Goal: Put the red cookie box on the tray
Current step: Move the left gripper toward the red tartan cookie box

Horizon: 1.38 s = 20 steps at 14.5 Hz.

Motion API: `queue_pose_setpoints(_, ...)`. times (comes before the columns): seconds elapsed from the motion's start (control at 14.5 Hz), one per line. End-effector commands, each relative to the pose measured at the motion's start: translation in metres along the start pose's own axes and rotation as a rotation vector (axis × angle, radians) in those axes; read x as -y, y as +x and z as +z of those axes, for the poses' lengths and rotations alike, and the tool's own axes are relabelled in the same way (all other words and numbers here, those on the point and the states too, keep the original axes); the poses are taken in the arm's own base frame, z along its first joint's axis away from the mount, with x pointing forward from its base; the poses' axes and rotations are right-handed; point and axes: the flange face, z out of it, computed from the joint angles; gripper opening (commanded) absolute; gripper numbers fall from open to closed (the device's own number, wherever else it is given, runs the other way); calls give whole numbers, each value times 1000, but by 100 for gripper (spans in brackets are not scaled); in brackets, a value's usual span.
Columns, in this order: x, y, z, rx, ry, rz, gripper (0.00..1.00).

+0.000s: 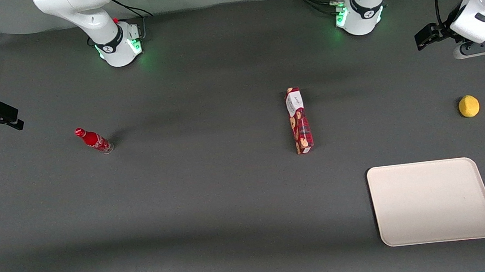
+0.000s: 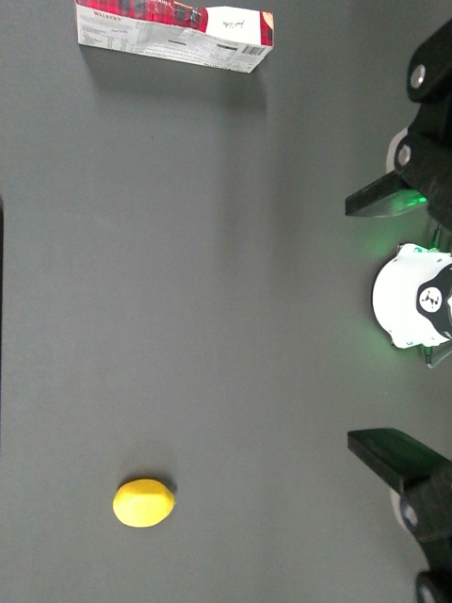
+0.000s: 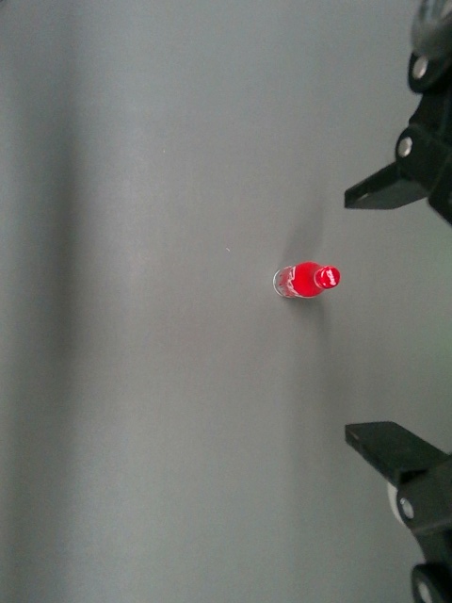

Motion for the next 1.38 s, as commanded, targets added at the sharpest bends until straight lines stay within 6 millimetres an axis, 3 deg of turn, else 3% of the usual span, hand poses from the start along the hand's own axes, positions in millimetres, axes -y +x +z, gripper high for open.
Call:
queue_pose_setpoints(0.0,-4,10,-15,4,-23,25,100)
queue_pose_setpoints(0.41,-1,18,-18,-5,-29,19,100)
queue_pose_setpoints(0.55,-1,30,-37,-32,-36,19,100)
queue_pose_setpoints(0.83,-16,72,-77,-72,-149,-53,100)
queue_pose_setpoints(1.03,-72,89,-69,-37,-189,-188,100)
queue_pose_setpoints(1.17,-130,97,-45,11,-188,-206,100)
queue_pose_setpoints(1.31,-185,107,-6,45,-209,-231,100)
